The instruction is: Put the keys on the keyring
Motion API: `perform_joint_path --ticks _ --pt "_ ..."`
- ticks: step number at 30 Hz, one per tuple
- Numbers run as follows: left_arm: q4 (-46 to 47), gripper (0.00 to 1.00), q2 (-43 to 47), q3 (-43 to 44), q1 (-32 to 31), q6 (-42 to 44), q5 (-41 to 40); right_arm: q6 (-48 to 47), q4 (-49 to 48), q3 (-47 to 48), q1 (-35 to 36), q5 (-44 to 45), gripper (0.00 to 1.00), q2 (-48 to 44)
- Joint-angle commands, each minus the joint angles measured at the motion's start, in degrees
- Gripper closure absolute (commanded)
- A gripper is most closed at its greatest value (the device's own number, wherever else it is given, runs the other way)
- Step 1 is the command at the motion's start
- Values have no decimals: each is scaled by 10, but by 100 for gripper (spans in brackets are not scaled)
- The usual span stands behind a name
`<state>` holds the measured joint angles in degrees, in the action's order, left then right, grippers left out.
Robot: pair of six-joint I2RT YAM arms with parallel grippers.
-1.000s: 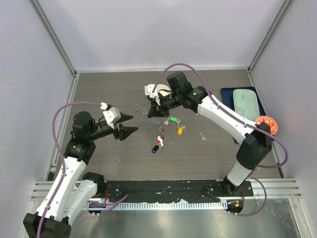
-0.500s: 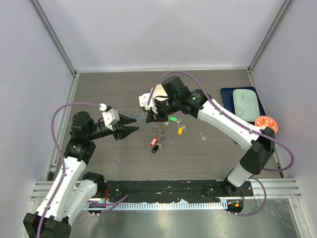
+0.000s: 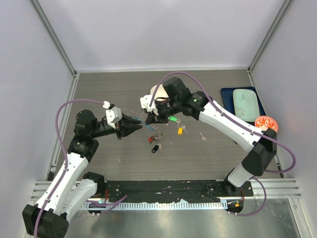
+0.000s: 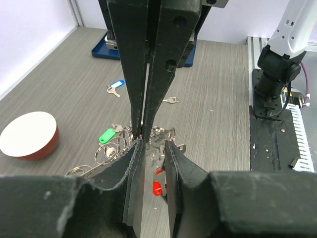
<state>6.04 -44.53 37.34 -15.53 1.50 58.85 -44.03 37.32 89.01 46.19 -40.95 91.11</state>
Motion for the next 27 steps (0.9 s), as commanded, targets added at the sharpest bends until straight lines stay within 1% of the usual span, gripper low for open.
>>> perform_joint_path --ticks 1,6,9,10,12,19,20,21,23,25,27 --pt "20 76 -7 2 -9 -8 -17 -2 -49 -1 4 -24 99 -29" --pt "10 79 -20 5 -27 -6 -29 -1 -54 -5 4 -28 99 -32" --pt "-5 79 -27 11 -35 1 -53 -2 -57 -10 4 -33 99 -38" --pt "-7 76 -27 11 -35 1 -76 -3 -58 -14 4 -37 99 -41" --pt "-11 73 -25 12 -34 7 -95 -4 -59 -17 4 -42 99 -49" --pt "-59 69 -42 32 -34 9 -206 -11 -69 -36 4 -51 99 -70" --pt "-88 69 -43 35 -35 9 -220 -11 -70 -37 4 -48 99 -72" --pt "-94 68 -44 40 -35 10 -246 -11 -71 -37 4 -46 99 -71" --pt "-102 64 -40 41 -34 18 -251 -11 -71 -38 4 -42 99 -69" --pt "-97 60 -28 35 -34 25 -221 -10 -73 -38 3 -38 99 -67" --pt "-77 58 -18 22 -34 30 -188 -8 -73 -37 3 -34 99 -64"
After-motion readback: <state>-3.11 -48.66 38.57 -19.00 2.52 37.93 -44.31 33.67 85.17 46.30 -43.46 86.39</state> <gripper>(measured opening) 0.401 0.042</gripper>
